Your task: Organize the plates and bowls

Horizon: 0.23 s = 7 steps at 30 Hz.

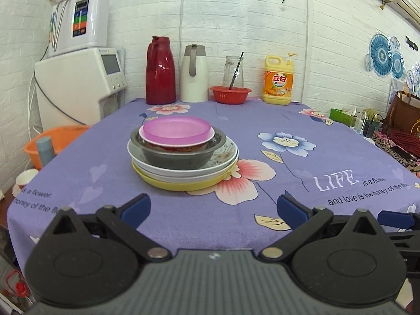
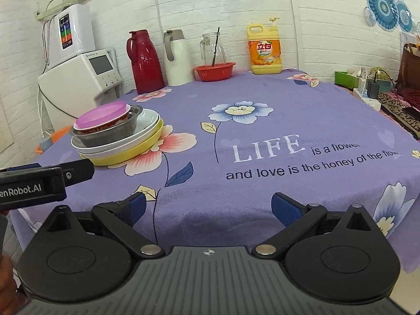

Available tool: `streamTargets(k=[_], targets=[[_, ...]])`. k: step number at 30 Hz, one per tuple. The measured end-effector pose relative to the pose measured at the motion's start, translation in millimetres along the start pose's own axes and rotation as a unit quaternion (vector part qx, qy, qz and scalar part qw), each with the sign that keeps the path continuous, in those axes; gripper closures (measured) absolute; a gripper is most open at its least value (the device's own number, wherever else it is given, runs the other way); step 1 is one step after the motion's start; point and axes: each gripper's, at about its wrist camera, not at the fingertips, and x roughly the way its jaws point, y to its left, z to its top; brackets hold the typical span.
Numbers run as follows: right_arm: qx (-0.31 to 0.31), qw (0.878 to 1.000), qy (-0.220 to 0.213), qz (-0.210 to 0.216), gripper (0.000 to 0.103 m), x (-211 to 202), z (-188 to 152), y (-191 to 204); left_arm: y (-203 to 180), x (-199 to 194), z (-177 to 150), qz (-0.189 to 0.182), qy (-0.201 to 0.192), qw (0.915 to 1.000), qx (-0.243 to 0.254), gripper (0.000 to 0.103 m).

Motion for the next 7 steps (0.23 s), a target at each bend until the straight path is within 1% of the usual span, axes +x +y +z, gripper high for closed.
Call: streamTargets(k=[2, 7], targets=[[0.004, 1.0, 0.004, -0.001, 0.0, 1.3, -0.1, -1.9, -2.7, -1.6, -0.6, 0.004, -0.007, 0.9999, 0.011, 0.001], [0.006, 1.0, 0.012, 0.002, 0.0, 3.3, -2.0, -2.5, -5.2, -8.5, 0.6, -0.014, -0.02, 0.9996, 0.016, 0.001]])
